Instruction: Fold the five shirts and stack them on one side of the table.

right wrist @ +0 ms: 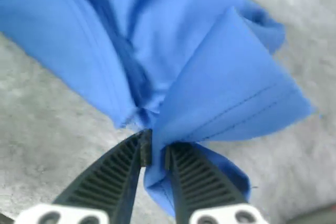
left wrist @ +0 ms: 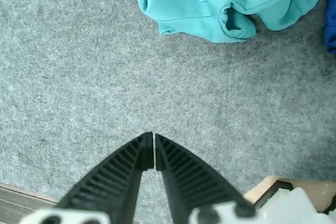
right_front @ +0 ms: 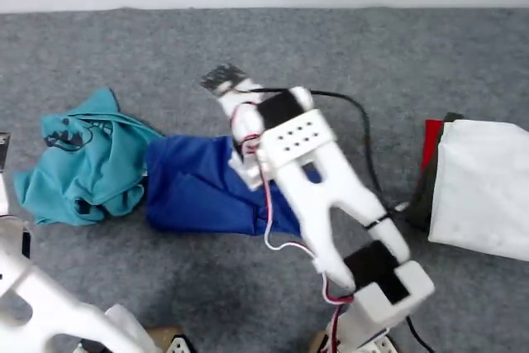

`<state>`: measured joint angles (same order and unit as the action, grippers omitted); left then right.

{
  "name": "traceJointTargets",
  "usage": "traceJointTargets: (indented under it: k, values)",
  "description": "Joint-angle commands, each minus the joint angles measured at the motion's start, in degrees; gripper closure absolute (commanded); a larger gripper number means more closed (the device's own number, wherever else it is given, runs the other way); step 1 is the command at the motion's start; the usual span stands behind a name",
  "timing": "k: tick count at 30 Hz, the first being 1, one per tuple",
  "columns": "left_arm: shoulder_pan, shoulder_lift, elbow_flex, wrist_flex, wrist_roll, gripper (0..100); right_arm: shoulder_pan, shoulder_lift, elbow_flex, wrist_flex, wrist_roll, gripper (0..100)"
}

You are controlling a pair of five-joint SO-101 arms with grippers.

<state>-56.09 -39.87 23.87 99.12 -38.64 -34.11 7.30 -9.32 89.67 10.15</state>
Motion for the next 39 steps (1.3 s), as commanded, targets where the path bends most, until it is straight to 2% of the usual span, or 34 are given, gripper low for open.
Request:
traceJointTargets:
  k: [1,8,19,25,28,31,34,39]
  values:
    - [-0.26,-1.41,-2.15,0.97,0.53,98,-3.56,2.33,-8.44,-0.84,-0.53,98.8]
    - [0.00,-1.41,-2.15,0.88,3.87,98,-7.87,15.16,-23.38,-0.31,-0.53,98.8]
    - [0.09,-1.41,-2.24,0.35,3.96,98,-11.30,34.86,-47.38,0.57,-2.37,97.4]
    - [0.09,-1.41,-2.15,0.35,3.96,98,-14.90,42.15,-60.66,5.67,-2.81,75.1]
    - [0.09,-1.41,-2.15,0.35,3.96,98,-14.90,42.59,-67.08,10.42,-2.29,77.9]
    - [0.09,-1.41,-2.15,0.35,4.04,98,-12.53,42.51,-69.19,13.49,2.73,87.5]
    - [0.09,-1.41,-2.15,0.35,4.04,98,-8.57,41.19,-65.05,13.41,7.56,99.5]
    - [0.09,-1.41,-2.15,0.44,4.04,98,-2.59,36.44,-49.14,13.32,9.41,99.0]
